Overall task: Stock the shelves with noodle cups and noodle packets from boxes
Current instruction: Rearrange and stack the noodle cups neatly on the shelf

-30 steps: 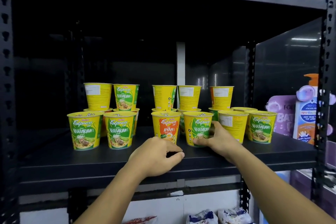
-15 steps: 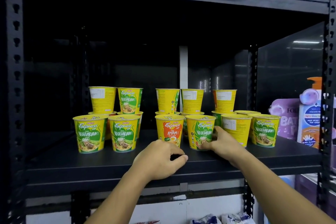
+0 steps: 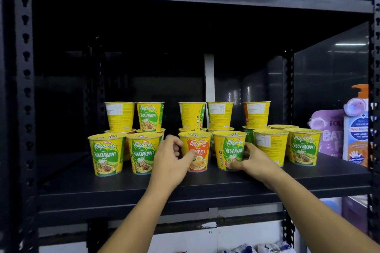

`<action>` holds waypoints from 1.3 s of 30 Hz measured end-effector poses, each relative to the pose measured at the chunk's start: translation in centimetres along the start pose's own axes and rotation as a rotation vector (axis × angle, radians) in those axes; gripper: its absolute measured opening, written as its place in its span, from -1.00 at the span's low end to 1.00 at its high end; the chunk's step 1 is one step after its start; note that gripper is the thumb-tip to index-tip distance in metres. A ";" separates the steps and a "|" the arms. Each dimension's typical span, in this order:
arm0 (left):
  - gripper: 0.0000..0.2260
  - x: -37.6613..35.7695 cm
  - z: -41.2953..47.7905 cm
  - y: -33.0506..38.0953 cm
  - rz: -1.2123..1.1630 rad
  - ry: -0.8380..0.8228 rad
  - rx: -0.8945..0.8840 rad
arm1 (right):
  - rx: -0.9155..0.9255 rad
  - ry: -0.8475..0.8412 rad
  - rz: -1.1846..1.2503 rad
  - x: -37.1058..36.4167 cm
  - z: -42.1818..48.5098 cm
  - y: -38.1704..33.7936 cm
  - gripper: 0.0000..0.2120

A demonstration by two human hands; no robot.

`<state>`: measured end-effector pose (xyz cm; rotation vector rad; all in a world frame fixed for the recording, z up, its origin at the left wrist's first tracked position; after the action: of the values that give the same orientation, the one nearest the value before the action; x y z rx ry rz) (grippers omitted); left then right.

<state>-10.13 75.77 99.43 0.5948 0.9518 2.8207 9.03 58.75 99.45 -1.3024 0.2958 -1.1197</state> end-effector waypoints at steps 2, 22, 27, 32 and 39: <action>-0.40 0.0 0.7 0.0 -0.018 -0.106 0.132 | 0.000 -0.005 0.004 0.0 -0.1 -0.1 -0.32; -0.33 -0.7 1.7 -0.6 -0.166 -0.435 0.307 | 0.015 0.005 0.009 -0.1 0.3 0.4 -0.29; -0.45 -0.9 1.7 -0.9 -0.145 -0.431 0.293 | 0.020 0.000 0.016 -0.1 0.4 0.5 -0.30; -0.43 -1.0 1.7 -1.2 -0.118 -0.431 0.301 | 0.013 -0.007 0.034 -0.1 0.5 0.8 -0.28; -0.15 -0.9 1.8 -1.5 -0.146 -0.392 0.316 | 0.015 -0.002 0.026 -0.1 0.5 0.8 -0.28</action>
<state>-8.64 77.81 99.52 1.0190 1.2972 2.3168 9.73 59.03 98.89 -1.2832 0.3019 -1.0964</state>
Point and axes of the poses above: each hand's wrist, its own z-axis towards the middle knuckle, its own x-axis out of the back of the hand, y = z × x, the point moved 1 cm from there along z, towards the middle knuckle, and after that the axes turned 4 degrees about z, right-handed, at the moved point
